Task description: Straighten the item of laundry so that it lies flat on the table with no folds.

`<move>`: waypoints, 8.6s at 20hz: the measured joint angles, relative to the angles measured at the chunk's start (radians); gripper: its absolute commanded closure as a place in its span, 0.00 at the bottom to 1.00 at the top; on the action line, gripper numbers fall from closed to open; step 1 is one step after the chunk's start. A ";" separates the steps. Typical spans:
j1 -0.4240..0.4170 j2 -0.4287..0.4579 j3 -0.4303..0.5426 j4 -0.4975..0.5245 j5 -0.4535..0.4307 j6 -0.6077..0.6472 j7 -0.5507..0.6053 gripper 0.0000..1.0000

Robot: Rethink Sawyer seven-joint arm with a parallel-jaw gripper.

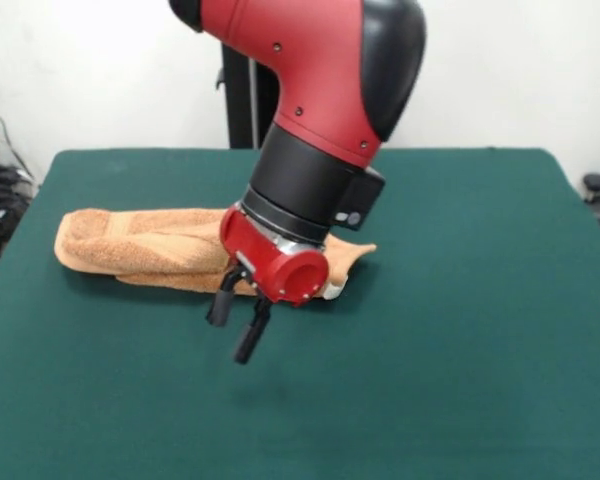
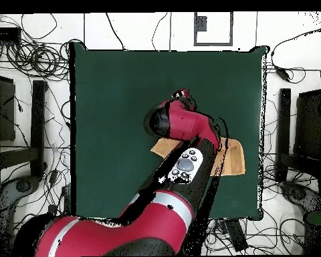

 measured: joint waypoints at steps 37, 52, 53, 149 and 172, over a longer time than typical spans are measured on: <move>0.029 0.084 -0.066 -0.053 0.145 0.540 0.000 0.00; -0.062 0.109 -0.052 -0.053 0.140 0.716 0.000 0.00; -0.068 0.109 -0.049 -0.054 0.140 0.733 0.000 0.00; 0.105 0.463 -0.746 -0.150 0.031 0.395 0.209 0.00; 0.058 1.022 -1.174 -0.132 0.290 0.273 0.827 0.00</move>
